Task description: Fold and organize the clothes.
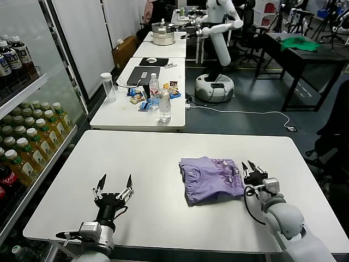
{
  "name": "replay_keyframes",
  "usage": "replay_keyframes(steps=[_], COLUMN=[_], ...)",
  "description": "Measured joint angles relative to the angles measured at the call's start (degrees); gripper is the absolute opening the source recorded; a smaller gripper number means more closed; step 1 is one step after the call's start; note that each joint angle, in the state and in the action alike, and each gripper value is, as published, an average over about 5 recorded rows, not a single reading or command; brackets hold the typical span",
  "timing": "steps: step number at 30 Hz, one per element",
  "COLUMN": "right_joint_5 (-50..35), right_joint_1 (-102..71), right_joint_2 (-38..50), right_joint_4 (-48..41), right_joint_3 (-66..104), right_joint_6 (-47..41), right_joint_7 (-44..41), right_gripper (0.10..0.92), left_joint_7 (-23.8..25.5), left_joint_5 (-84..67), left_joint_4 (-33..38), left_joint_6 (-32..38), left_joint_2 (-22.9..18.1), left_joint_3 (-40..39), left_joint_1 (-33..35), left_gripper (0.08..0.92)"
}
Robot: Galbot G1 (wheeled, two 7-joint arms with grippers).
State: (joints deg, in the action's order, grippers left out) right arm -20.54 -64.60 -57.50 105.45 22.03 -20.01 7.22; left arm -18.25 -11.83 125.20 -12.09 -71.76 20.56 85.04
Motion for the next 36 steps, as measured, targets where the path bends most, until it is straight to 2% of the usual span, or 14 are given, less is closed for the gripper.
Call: replay_keyframes(steps=[7,14,17,36], right_joint_5=[2.4,3.1,3.0,3.9], right_joint_1=[-9.8,-19.2,-22.4,-29.4], right_joint_2=[-1.7,-4.0,-4.5,-7.5], right_joint_4=[7.6,14.0,15.7,21.4], right_joint_3=[6.9,13.3,15.8,21.0], right_joint_6=[7.8,11.3,12.0,14.6], right_joint_7=[-0.8,-2.5,-3.4,-4.0], right_gripper=[0.564,0.765,0.812,0.823], left_joint_7=[1.8,4.0,4.8,7.2], left_joint_5=[0.3,0.1,0.0,0.1], left_joint_4=[1.5,3.3,3.8,6.2], left_joint_6=[1.5,2.5,2.8,3.7], left_joint_2=[-0.8,-1.5,-1.7,-2.3], left_joint_3=[-0.6,-1.5,-1.9,-2.4], left_joint_1=[1.4,2.7,3.0,4.6], left_gripper=[0.823,0.823,0.823,0.823])
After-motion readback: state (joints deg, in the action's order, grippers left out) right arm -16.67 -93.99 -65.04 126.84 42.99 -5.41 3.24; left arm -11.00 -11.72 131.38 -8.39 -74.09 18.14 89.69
